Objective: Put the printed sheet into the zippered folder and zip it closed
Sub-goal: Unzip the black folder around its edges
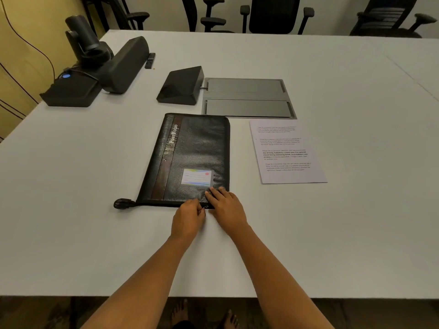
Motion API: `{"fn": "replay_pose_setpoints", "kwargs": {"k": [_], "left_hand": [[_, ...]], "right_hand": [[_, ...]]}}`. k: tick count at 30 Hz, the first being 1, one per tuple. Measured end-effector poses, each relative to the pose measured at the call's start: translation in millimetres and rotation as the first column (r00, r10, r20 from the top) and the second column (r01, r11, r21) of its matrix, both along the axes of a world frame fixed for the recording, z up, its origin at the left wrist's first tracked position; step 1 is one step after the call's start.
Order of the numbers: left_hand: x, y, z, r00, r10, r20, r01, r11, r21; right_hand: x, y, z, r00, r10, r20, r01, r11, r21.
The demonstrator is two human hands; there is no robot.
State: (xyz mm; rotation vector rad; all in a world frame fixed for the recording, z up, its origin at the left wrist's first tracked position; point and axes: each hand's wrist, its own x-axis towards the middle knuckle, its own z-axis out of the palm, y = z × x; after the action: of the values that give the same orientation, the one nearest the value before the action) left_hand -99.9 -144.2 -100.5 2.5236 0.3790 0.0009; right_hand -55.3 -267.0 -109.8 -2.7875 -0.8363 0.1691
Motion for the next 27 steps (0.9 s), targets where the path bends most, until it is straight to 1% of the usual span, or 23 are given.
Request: {"fn": "replay_pose_setpoints", "kwargs": {"k": [4,7,11,14,16,19,22,24,27], "left_hand": [[0.0,-1.4,-0.5,1.0,0.023,0.014,-0.023,0.999,-0.05],[-0.1,-0.1,0.2,0.999,0.01,0.041,-0.007,0.998,-0.07],[0.9,7.6,3.8,0.999,-0.014,0.052,0.016,0.999,-0.051],[-2.2,15.0,3.9,0.997,0.011,0.072,-0.007,0.998,-0.063],[-4.5,17.4,2.3,0.998,0.032,0.058,-0.028,0.996,-0.079],[-4.2,16.0,-0.3,0.998,0.064,0.021,-0.061,0.991,-0.122],[-2.1,8.6,-1.7,0.994,0.107,-0.015,-0.108,0.98,-0.169],[-2.7,3.9,-2.5,0.992,0.128,-0.024,-0.13,0.973,-0.188],[-6.7,3.3,-2.7,0.99,0.141,0.008,-0.137,0.972,-0.193]], "right_hand": [[7.4,-0.3,-1.4,0.997,0.069,0.022,-0.066,0.994,-0.09],[10.9,-2.3,1.9,0.994,0.107,0.037,-0.103,0.99,-0.1],[11.0,-1.7,2.1,0.99,0.126,0.062,-0.12,0.989,-0.09],[8.5,0.9,4.1,0.987,0.143,0.073,-0.136,0.986,-0.1],[5.6,2.6,6.2,0.985,0.149,0.087,-0.14,0.985,-0.104],[-0.3,2.3,9.9,0.976,0.146,0.161,-0.135,0.988,-0.074],[-1.3,3.3,13.0,0.945,0.191,0.264,-0.163,0.979,-0.125],[-1.9,4.0,16.0,0.953,0.17,0.252,-0.144,0.982,-0.121],[-1.0,1.9,15.8,0.947,0.16,0.278,-0.136,0.985,-0.103]]}}
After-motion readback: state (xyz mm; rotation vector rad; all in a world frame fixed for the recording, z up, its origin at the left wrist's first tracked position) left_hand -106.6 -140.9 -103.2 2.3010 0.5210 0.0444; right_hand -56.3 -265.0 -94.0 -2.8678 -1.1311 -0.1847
